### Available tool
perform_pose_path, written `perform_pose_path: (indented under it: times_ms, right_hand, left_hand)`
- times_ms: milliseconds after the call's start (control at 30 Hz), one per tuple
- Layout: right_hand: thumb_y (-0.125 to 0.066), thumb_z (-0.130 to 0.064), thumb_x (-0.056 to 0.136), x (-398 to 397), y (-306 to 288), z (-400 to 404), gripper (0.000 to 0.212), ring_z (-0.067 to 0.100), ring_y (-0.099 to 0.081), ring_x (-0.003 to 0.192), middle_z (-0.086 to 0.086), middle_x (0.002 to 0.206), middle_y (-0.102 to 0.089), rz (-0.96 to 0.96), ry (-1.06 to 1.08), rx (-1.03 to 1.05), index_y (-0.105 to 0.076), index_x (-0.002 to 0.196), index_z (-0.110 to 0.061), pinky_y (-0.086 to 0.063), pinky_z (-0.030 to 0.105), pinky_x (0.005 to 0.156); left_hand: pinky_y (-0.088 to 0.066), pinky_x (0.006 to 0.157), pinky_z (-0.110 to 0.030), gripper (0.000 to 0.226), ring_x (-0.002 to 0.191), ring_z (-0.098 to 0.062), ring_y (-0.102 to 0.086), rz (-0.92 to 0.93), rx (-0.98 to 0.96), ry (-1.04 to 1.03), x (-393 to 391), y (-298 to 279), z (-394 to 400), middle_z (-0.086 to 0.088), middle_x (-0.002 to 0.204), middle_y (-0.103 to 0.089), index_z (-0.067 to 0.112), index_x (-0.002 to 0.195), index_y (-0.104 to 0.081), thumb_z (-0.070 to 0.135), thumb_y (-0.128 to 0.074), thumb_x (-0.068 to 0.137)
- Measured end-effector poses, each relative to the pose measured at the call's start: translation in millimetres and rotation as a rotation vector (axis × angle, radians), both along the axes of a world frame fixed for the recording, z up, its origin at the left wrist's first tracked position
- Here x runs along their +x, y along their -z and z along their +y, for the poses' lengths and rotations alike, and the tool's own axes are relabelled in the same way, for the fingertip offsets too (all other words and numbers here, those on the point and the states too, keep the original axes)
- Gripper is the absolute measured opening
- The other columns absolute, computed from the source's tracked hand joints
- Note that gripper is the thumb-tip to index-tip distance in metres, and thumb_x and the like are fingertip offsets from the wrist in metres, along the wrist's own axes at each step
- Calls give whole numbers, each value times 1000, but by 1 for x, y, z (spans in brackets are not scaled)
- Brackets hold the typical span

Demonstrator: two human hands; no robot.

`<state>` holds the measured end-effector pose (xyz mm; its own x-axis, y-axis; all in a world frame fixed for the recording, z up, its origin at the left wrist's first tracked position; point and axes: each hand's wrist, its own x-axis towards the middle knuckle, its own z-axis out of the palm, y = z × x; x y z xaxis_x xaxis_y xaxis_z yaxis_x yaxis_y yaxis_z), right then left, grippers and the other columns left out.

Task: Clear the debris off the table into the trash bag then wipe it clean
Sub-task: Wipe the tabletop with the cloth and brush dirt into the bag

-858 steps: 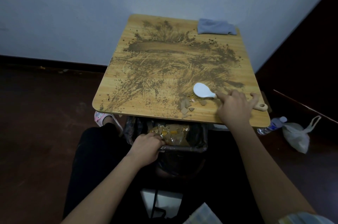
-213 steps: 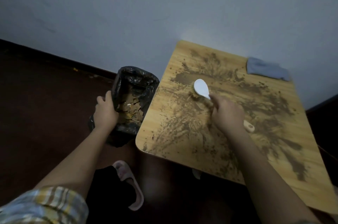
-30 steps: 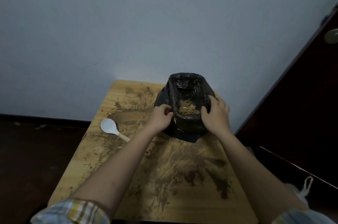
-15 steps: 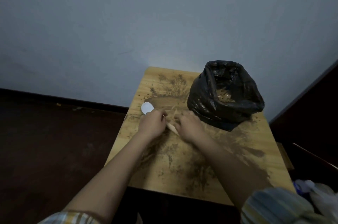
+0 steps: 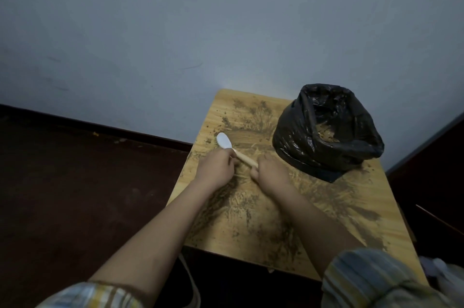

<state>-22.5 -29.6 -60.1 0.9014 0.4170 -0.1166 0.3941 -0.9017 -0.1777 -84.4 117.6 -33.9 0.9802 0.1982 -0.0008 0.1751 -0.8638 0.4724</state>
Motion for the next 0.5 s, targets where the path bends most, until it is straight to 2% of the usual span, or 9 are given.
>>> perform_pose_path:
  times_ms: [100,200,333,500]
  right_hand:
    - [-45,-32,96,-1,-10,-3,26,30,-56,84,12,105,-58,61,72,156,-51,105,-9,-35,33,62]
    - [-43,-34,97,-1,-24,-9,25,31,-56,83,9,98,-58,22,62,223,-50,101,-10,-38,35,61]
    - [-41,-37,98,4,-52,-28,21,25,-50,73,2,89,-48,-46,-6,232,-44,93,-16,-39,36,60]
    - [-41,-35,99,11,-81,-58,23,30,-55,85,6,100,-51,-102,-73,258,-49,101,-13,-38,35,65]
  left_hand:
    - [-49,70,-37,27,92,-26,-60,-6,-23,-21,-4,-7,-6,-6,108,-61,17,119,-61,25,-45,98]
    - [-48,83,-42,30,106,-26,-53,-49,9,-26,-4,-17,-15,-7,119,-54,17,125,-55,20,-44,97]
    - [-40,95,-39,38,119,-28,-40,-148,138,-14,-1,-38,-43,-11,129,-44,13,133,-47,18,-45,96]
    - [-30,103,-39,45,130,-28,-31,-226,315,-1,8,-56,-78,-10,143,-33,14,137,-40,13,-47,93]
